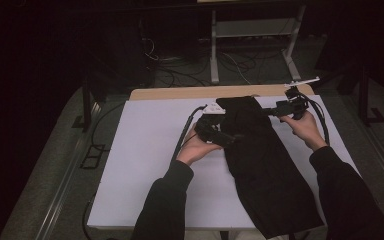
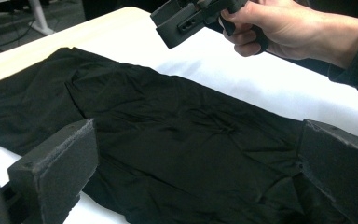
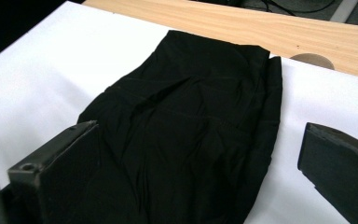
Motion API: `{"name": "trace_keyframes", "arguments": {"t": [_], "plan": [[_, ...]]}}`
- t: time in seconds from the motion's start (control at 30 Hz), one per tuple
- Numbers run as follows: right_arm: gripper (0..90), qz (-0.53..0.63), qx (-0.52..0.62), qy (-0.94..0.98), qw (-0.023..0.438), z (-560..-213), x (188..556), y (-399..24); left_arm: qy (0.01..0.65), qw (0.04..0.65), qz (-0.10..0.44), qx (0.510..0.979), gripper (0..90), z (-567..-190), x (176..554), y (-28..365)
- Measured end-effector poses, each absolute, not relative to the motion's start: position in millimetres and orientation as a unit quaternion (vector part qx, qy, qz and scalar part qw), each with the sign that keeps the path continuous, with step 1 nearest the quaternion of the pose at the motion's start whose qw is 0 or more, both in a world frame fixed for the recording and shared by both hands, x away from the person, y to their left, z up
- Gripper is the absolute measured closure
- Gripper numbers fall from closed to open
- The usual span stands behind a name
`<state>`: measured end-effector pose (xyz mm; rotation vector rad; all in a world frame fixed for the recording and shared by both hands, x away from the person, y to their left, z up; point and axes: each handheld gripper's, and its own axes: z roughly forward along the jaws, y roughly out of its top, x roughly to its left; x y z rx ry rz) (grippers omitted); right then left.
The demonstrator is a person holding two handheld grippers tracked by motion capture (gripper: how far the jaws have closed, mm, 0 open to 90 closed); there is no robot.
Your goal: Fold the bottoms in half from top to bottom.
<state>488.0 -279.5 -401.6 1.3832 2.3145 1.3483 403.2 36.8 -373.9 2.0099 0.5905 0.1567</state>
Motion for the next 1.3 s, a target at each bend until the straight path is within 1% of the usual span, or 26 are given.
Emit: {"name": "trace_keyframes", "arguments": {"t": [0.2, 0.37, 0.5, 0.7, 0.83, 1.03, 1.13, 1.3], "plan": [[0.0, 0.449, 0.458, 0.764, 0.067, -401.1, 488.7, -279.7, 0.258, 0.505, 0.072, 0.821, 0.0, -371.7, 418.2, 45.8], [0.0, 0.457, 0.461, 0.758, 0.062, -401.2, 489.9, -280.7, 0.247, 0.495, 0.083, 0.829, 0.0, -374.4, 429.3, 48.8], [0.0, 0.457, 0.463, 0.757, 0.059, -402.3, 491.7, -281.5, 0.253, 0.497, 0.088, 0.825, 0.0, -374.8, 438.5, 50.3], [0.0, 0.455, 0.465, 0.757, 0.064, -403.5, 496.4, -282.9, 0.278, 0.493, 0.1, 0.818, 0.0, -379.6, 449.4, 54.0], [0.0, 0.442, 0.47, 0.761, 0.066, -406.5, 500.8, -282.5, 0.306, 0.488, 0.096, 0.812, 0.0, -387.7, 458.1, 58.7], [0.0, 0.434, 0.479, 0.76, 0.069, -410.1, 506.7, -281.4, 0.346, 0.496, 0.07, 0.793, 0.0, -401.7, 471.7, 64.7], [0.0, 0.416, 0.481, 0.769, 0.059, -412.6, 511.3, -279.0, 0.363, 0.501, 0.055, 0.784, 0.0, -409.1, 476.6, 66.6], [0.0, 0.406, 0.482, 0.774, 0.057, -412.7, 518.3, -276.1, 0.381, 0.491, 0.04, 0.782, 0.0, -422.1, 481.3, 61.8]]}}
